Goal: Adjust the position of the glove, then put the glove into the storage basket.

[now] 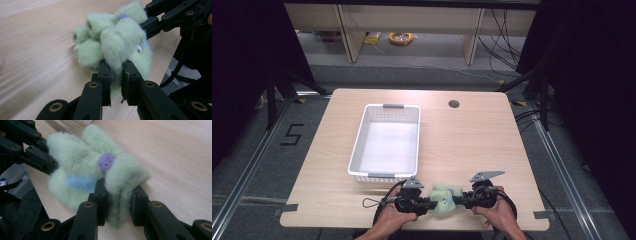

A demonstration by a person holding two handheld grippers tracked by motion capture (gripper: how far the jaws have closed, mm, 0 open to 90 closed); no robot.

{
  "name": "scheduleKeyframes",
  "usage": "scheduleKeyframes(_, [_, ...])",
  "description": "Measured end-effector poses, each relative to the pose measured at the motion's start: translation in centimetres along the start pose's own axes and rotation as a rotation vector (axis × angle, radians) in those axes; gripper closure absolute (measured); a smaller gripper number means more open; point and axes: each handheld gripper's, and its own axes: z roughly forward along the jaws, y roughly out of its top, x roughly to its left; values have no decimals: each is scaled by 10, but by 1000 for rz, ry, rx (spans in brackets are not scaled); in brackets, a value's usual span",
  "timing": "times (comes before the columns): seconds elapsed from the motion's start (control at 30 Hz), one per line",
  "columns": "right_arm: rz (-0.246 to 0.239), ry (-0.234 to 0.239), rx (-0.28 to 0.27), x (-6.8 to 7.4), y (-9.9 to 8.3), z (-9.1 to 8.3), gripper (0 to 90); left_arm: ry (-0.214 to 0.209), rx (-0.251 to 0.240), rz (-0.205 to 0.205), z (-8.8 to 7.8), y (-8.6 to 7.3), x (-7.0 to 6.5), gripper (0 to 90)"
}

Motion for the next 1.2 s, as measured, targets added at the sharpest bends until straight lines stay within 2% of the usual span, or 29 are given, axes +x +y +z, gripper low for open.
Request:
scheduleKeyframes(0.07, [3,-2,-2,1,0,0,725,5,8,7,-2,0,0,781])
scheduleKeyframes(0.1, [0,2,-4,1,0,0,725,-4,2,-6,-3,0,1,781])
scheduleKeyframes(0.13, [2,3,-6,2,0,-1,725,6,5,-5,-4,0,0,781])
scheduleKeyframes(0.17, [1,16,-12,3,1,-1,726,-13,0,-6,-5,0,2,781])
scheduleKeyframes(0.27, [3,11,-25,6,1,-3,727,-16,-2,-1,-10,0,3,781])
scheduleKeyframes(0.3, [1,26,-32,6,2,-2,727,-3,-9,5,-11,0,2,781])
scheduleKeyframes(0.33, [36,32,-25,10,1,-2,727,-16,-12,-3,-11,0,2,781])
scheduleKeyframes(0.37, [10,15,-29,9,2,-3,727,-13,-9,3,-12,0,3,781])
scheduleKeyframes(0.4, [0,17,-33,8,2,-2,727,-24,-10,-2,-13,0,3,780])
scheduleKeyframes(0.47, [6,18,-35,10,3,-3,727,-20,-8,-4,-14,0,3,780])
scheduleKeyframes(0.5, [37,29,-27,12,2,-3,726,-21,-4,2,-14,0,3,780])
scheduleKeyframes(0.53, [6,22,-36,11,3,-3,726,-20,-5,1,-15,0,3,779])
scheduleKeyframes(0.6, [-1,36,-38,11,4,-4,726,-20,-11,5,-16,0,2,779])
scheduleKeyframes(0.63, [25,29,-39,14,4,-5,726,-18,-15,4,-16,1,2,779])
scheduleKeyframes(0.67, [0,16,-49,13,5,-6,726,-19,-15,7,-18,1,1,779])
scheduleKeyframes(0.7, [0,7,-55,15,5,-7,726,-23,-20,10,-19,2,1,779])
scheduleKeyframes(0.73, [26,32,-54,17,6,-7,726,-23,-22,10,-20,2,1,779])
scheduleKeyframes(0.77, [0,27,-61,16,7,-8,726,-22,-22,17,-22,3,0,779])
scheduleKeyframes(0.8, [2,8,-60,18,8,-9,726,-10,-28,20,-23,4,0,778])
scheduleKeyframes(0.83, [-10,27,-69,17,9,-9,726,-13,-29,21,-26,5,0,778])
scheduleKeyframes(0.87, [29,25,-58,22,10,-11,726,-22,-35,33,-27,6,1,778])
scheduleKeyframes(0.9, [20,23,-66,23,11,-12,726,-22,-33,31,-28,6,0,778])
scheduleKeyframes(0.93, [-17,30,-81,21,12,-12,726,-21,-37,33,-30,7,0,778])
scheduleKeyframes(1.0, [1,23,-78,26,15,-15,726,-29,-43,31,-33,8,0,776])
scheduleKeyframes(1.03, [-18,4,-86,26,17,-17,726,-14,-47,31,-36,10,-2,776])
scheduleKeyframes(1.07, [-7,28,-95,27,18,-17,726,-19,-50,36,-38,11,-1,776])
scheduleKeyframes(1.13, [-3,24,-97,30,21,-20,726,-31,-60,36,-41,15,-1,775])
scheduleKeyframes(1.17, [-26,21,-105,30,23,-21,726,-20,-54,41,-43,17,-1,775])
scheduleKeyframes(1.2, [-5,18,-101,33,25,-22,726,-24,-50,47,-45,19,-1,774])
